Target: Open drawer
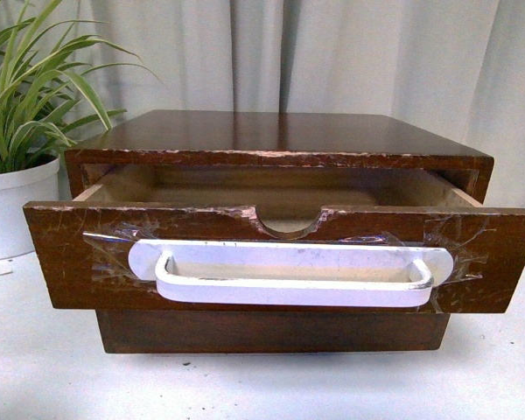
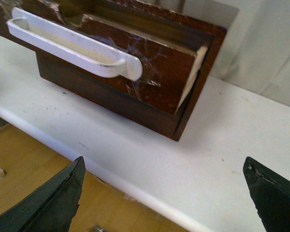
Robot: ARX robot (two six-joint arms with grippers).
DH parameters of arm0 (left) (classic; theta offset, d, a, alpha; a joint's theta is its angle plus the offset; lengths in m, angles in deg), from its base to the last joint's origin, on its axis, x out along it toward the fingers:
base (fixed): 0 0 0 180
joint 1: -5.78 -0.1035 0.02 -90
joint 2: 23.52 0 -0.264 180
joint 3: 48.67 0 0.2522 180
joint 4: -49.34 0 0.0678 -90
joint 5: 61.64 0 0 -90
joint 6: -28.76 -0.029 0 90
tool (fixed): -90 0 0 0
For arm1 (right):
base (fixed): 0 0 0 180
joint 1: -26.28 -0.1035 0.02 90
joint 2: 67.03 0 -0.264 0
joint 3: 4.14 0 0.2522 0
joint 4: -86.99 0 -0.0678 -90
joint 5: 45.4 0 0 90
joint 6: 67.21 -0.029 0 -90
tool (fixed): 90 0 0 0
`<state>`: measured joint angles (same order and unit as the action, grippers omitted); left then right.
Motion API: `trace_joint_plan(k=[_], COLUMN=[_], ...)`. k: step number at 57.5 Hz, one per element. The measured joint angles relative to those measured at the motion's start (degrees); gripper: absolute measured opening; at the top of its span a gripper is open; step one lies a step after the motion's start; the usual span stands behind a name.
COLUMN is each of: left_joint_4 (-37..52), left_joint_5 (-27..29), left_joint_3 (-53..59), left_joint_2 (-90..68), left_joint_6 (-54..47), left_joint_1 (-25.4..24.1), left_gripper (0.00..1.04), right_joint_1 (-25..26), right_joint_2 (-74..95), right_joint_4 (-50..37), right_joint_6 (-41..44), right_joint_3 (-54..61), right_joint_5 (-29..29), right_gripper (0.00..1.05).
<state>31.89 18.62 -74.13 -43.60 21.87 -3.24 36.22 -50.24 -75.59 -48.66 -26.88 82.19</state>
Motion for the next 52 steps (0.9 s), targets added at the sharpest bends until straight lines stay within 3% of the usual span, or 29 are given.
trace_joint_plan(k=[9,22,24,26,30,35,44,52], left_joint_4=[-5.9,-6.1,-3.0,0.2,3.2,3.5,3.5,3.5], left_joint_5=[2.4,3.3,1.5,0.9,1.8,8.5,9.8,9.7], left_joint_3=[4.8,5.6,7.1,9.1,11.1,11.2,11.2,11.2], left_joint_2=[8.1,8.7,10.8,13.4,17.9,19.7,19.9,19.9], left_joint_6=[4.5,5.1,5.6,5.7,5.9,6.3,6.4,6.7], left_joint_1=[-0.2,-0.1,-0.4,-0.4,0.4,6.0,8.8,8.8], left_gripper=[0.98,0.98,0.94,0.88,0.77,0.63,0.27,0.04], right_joint_1=[2.9,3.3,2.4,-1.2,-6.7,-9.4,-9.7,-9.7], right_joint_2=[-7.5,-7.9,-8.6,-11.3,-15.2,-16.5,-16.5,-16.5], right_joint_4=[3.7,3.6,2.9,-0.7,-2.8,-3.5,-3.5,-3.5], right_joint_6=[-3.8,-5.9,-6.8,-9.1,-12.9,-15.6,-17.5,-17.6], right_joint_3=[3.0,3.7,4.0,6.0,8.5,8.6,8.6,8.6], right_joint_5=[0.9,0.9,-1.5,-12.1,-25.9,-35.1,-37.4,-37.4], right_gripper=[0.96,0.96,0.95,0.88,0.78,0.63,0.29,0.03])
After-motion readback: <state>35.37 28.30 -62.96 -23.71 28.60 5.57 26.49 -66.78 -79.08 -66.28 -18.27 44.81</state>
